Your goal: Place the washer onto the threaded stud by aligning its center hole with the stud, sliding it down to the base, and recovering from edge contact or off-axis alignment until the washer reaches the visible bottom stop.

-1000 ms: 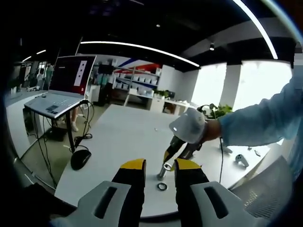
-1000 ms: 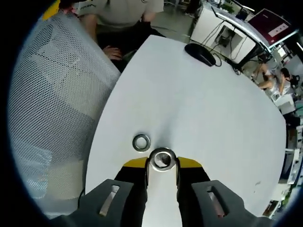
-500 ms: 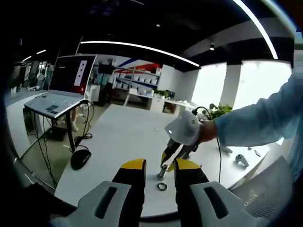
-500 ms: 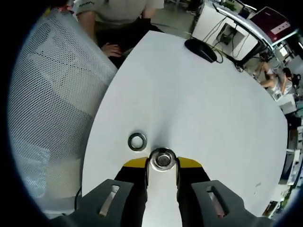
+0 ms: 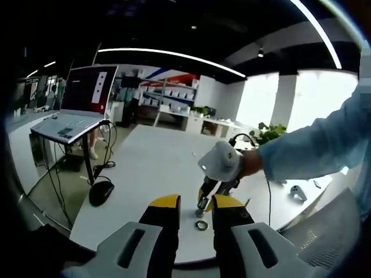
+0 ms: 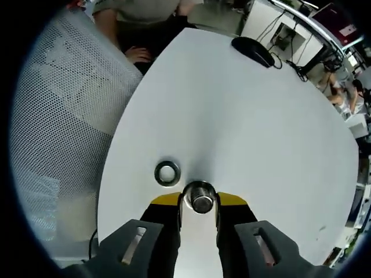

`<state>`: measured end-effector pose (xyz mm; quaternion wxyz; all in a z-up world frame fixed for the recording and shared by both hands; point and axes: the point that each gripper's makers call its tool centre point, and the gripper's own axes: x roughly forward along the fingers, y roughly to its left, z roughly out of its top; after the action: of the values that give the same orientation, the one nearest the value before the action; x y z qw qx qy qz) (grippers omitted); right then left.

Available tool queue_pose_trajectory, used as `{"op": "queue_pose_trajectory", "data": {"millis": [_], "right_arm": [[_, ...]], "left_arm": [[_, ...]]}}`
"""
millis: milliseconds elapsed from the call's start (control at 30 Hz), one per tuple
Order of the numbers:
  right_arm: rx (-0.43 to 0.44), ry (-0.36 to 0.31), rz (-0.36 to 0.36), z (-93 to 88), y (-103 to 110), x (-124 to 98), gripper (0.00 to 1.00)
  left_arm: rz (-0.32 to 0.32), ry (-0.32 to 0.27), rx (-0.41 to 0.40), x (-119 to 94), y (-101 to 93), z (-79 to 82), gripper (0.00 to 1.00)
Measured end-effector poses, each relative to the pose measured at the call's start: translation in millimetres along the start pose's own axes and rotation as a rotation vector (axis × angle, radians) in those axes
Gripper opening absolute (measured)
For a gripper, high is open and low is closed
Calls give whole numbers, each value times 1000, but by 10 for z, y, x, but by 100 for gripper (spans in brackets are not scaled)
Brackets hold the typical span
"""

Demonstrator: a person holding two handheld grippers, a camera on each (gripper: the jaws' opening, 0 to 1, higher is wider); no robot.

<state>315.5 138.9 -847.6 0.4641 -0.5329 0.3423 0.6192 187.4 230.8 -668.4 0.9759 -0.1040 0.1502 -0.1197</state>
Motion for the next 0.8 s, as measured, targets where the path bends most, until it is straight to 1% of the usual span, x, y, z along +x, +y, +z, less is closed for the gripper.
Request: {"op": "queue_pose_trajectory", "data": {"millis": [400,700,800], "right_arm": [[5,21,35,-37,21,172,22],[24,10,43,-29,25,152,22],[30,4,53,-32,32,156,24]], "left_arm": [[2,2,-4,0,3,-4,18],[0,-4,-8,-7,-1,0,18],[-1,-4,-9,-8,-2,0,18]]}}
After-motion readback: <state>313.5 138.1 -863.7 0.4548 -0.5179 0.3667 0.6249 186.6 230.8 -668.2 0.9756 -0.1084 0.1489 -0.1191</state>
